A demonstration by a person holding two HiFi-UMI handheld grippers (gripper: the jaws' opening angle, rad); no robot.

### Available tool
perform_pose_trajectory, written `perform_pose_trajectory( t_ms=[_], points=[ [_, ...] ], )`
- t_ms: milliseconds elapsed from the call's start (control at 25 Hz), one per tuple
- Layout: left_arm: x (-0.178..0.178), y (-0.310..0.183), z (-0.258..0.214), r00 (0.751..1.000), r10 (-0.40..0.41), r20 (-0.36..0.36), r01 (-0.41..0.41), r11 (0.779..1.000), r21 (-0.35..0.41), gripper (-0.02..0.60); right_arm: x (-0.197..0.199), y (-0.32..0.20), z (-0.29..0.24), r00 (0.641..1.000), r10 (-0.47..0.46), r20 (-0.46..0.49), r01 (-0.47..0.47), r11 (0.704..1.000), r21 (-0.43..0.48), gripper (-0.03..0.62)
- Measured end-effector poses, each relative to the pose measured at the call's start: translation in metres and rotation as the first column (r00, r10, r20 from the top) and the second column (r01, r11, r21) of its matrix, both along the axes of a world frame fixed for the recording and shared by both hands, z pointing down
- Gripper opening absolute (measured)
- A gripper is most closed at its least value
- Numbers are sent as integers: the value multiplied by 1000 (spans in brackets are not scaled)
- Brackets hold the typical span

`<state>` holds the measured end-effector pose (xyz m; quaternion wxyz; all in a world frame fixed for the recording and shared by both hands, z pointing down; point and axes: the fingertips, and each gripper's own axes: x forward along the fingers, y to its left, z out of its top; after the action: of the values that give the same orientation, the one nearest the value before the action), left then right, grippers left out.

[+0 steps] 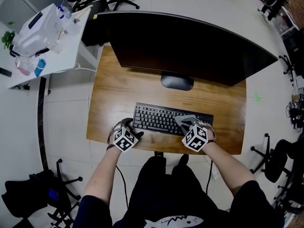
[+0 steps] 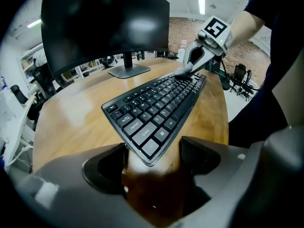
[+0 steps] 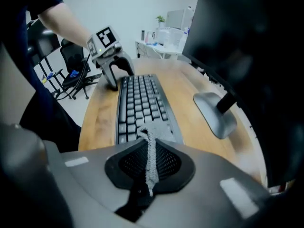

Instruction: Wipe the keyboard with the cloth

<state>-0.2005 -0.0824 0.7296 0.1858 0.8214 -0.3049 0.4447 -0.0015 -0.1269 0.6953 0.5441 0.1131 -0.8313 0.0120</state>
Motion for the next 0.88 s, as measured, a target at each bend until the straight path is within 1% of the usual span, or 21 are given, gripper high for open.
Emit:
perform_pose_trajectory(
  t_ms=[80, 200, 320, 440, 520, 600, 720, 880],
  points=[
    [0, 1, 0, 1000, -3, -1, 3, 1000, 2, 362, -37, -8, -11, 998, -9, 58, 9, 1000, 4, 29],
    [1, 1, -1, 1000, -2, -1, 2, 1000, 2, 362, -97, -15, -21, 992, -68, 107, 66, 998, 20, 29],
    [2, 0, -1, 1000, -1, -2, 1, 1000, 1, 362, -151, -17, -24, 984, -132, 123, 128, 991, 35, 29],
    [2, 1, -1, 1000, -9, -6, 9, 1000, 5, 362, -185, -17, -17, 981, -161, 106, 159, 987, 30, 29],
    [2, 1, -2, 1000, -10, -7, 10, 1000, 9, 362, -193, -17, -6, 982, -173, 78, 172, 985, 25, 29],
    [2, 0, -3, 1000, -6, -6, 6, 1000, 9, 362, -188, -16, 7, 982, -184, 44, 183, 983, 17, 29],
    [1, -1, -1, 1000, -2, -8, 2, 1000, 8, 362, -169, -12, 18, 984, -176, 30, 176, 984, 9, 29],
    [-4, 2, 0, 1000, -3, -11, 3, 1000, 10, 362, -132, -10, 19, 990, -137, 26, 137, 991, -4, 29]
  ],
)
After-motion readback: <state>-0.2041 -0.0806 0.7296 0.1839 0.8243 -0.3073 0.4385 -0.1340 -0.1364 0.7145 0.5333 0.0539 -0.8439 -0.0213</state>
